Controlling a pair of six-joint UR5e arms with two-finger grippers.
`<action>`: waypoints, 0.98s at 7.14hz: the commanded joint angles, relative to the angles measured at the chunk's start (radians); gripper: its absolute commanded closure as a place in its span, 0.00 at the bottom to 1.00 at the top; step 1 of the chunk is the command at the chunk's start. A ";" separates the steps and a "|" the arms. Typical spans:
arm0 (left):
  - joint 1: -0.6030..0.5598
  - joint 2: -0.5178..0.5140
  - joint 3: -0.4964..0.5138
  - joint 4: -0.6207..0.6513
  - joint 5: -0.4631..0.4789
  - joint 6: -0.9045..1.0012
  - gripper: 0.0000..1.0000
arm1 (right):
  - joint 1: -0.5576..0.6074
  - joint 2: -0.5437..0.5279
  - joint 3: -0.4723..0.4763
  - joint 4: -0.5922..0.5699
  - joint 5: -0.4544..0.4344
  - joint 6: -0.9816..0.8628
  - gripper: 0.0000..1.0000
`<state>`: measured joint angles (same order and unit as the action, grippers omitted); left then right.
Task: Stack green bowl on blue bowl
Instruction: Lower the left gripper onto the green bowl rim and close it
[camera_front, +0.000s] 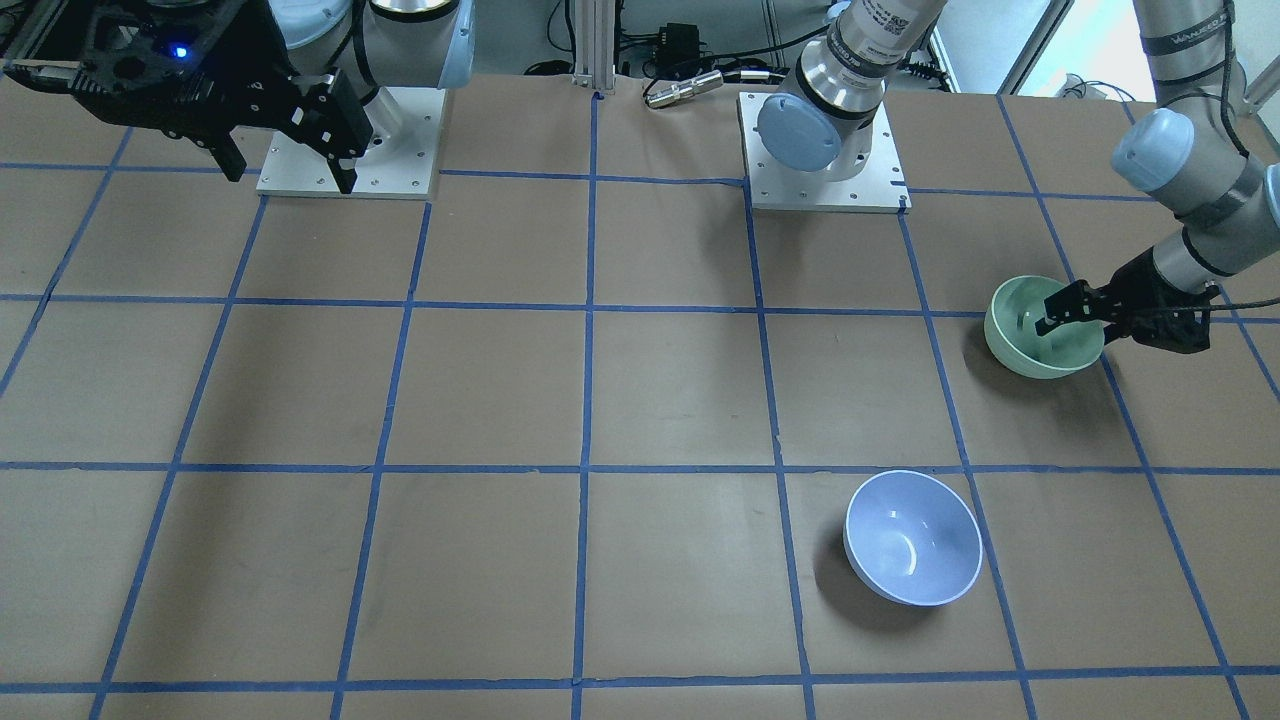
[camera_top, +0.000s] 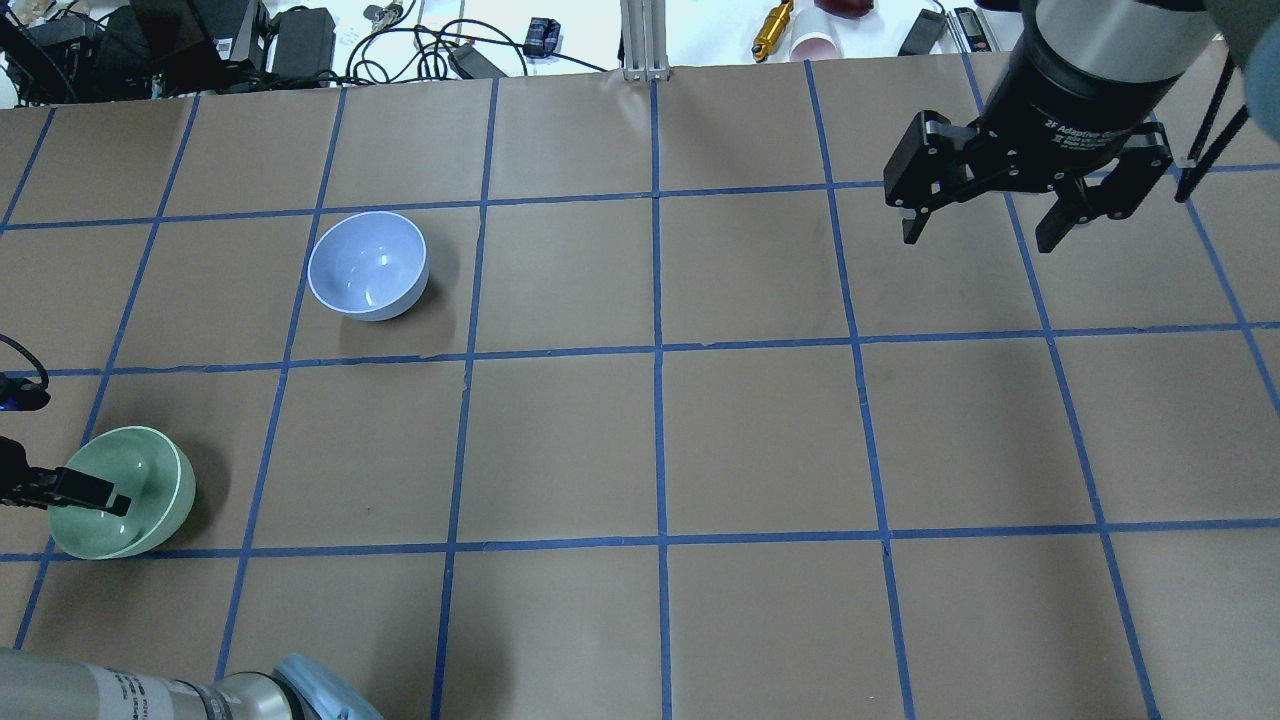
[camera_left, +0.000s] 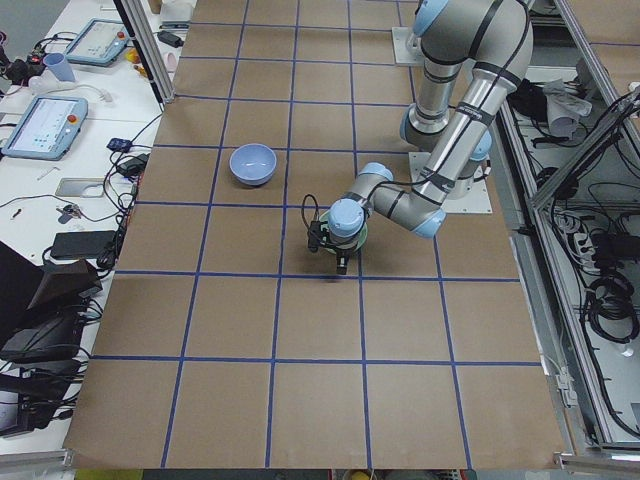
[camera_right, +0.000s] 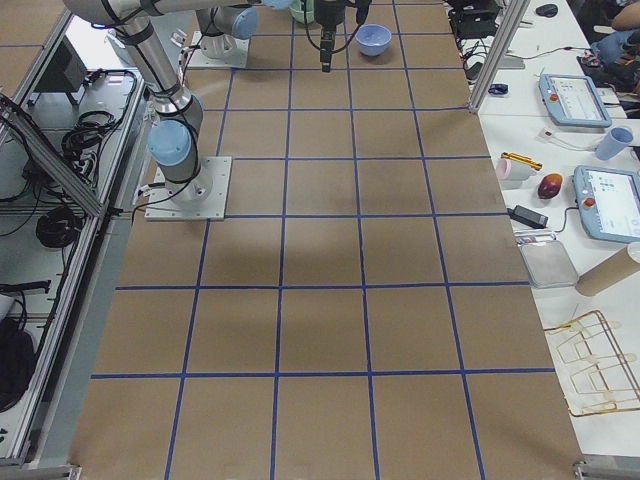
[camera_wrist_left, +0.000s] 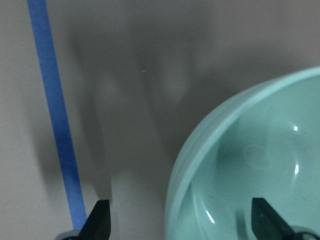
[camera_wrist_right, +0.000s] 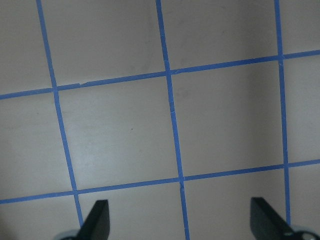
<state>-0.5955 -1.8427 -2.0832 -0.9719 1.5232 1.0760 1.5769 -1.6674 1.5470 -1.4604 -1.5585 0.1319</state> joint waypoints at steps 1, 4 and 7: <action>0.000 -0.004 0.000 -0.001 0.002 -0.001 0.55 | 0.000 0.000 -0.001 0.000 0.000 0.000 0.00; -0.001 -0.006 0.000 -0.011 0.014 0.001 1.00 | 0.000 0.000 0.001 0.002 0.000 0.000 0.00; -0.009 0.005 0.026 -0.011 0.011 0.001 1.00 | 0.000 0.000 -0.001 0.002 0.000 0.000 0.00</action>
<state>-0.5993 -1.8463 -2.0724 -0.9799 1.5364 1.0782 1.5769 -1.6674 1.5465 -1.4592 -1.5586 0.1319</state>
